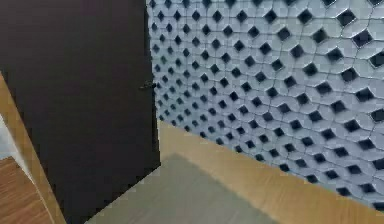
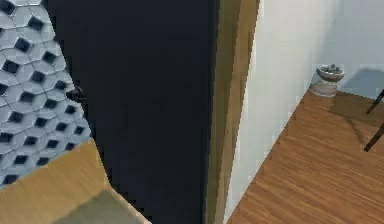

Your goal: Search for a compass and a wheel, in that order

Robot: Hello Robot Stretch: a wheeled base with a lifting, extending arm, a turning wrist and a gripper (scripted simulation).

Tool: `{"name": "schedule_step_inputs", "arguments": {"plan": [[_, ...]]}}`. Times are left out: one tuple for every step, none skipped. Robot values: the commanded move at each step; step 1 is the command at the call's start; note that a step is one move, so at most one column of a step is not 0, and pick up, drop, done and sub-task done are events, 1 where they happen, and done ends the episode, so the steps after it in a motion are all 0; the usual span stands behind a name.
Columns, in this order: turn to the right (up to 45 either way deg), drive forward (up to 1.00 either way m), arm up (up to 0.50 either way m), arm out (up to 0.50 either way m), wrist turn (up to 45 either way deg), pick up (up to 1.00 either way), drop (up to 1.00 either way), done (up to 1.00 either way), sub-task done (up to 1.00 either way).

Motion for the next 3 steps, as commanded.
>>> {"name": "schedule_step_inputs", "arguments": {"plan": [[27.0,0.0,0.0,0.0,0.0,0.0,0.0,0.0,0.0],[0.0,0.85,0.0,0.0,0.0,0.0,0.0,0.0,0.0],[-3.0,0.0,0.0,0.0,0.0,0.0,0.0,0.0,0.0]]}}
